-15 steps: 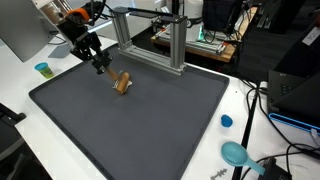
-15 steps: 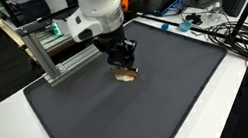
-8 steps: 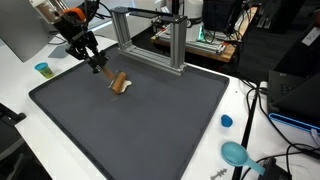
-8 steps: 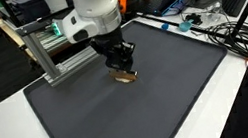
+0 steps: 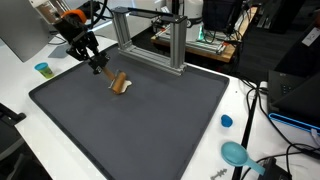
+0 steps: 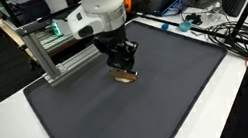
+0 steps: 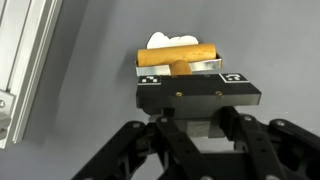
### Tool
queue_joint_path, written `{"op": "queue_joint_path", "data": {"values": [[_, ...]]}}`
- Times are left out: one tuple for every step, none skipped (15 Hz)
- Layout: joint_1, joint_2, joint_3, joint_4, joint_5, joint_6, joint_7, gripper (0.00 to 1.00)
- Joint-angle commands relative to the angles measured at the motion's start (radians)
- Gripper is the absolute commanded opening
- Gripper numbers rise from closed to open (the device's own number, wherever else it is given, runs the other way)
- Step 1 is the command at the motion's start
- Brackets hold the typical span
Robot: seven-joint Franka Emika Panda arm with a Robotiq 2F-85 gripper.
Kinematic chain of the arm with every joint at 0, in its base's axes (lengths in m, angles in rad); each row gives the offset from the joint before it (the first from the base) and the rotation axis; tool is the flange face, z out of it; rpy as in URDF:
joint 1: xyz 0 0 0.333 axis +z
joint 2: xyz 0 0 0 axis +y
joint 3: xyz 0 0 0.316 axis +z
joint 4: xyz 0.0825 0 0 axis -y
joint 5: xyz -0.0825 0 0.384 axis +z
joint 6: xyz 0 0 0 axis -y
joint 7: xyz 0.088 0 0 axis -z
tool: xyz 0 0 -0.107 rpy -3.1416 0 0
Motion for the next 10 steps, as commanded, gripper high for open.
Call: {"op": "queue_joint_path", "data": {"values": [[0.018,0.073,-0.024,0.002,-0.052,0.101,0.043,0.23],[0.018,0.074,-0.026,0.005,-0.055,0.102,0.05,0.23],[0.014,0.075,-0.028,0.012,-0.054,0.103,0.056,0.23],[0.012,0.074,-0.031,0.016,-0.056,0.107,0.061,0.23],[0.011,0.075,-0.033,0.02,-0.058,0.108,0.067,0.23],[0.011,0.078,-0.034,0.024,-0.062,0.109,0.071,0.23],[0.01,0.079,-0.035,0.026,-0.062,0.111,0.074,0.23],[0.008,0.081,-0.035,0.028,-0.06,0.112,0.075,0.23],[0.006,0.082,-0.035,0.029,-0.06,0.113,0.075,0.23],[0.005,0.083,-0.036,0.03,-0.059,0.115,0.075,0.23]]}}
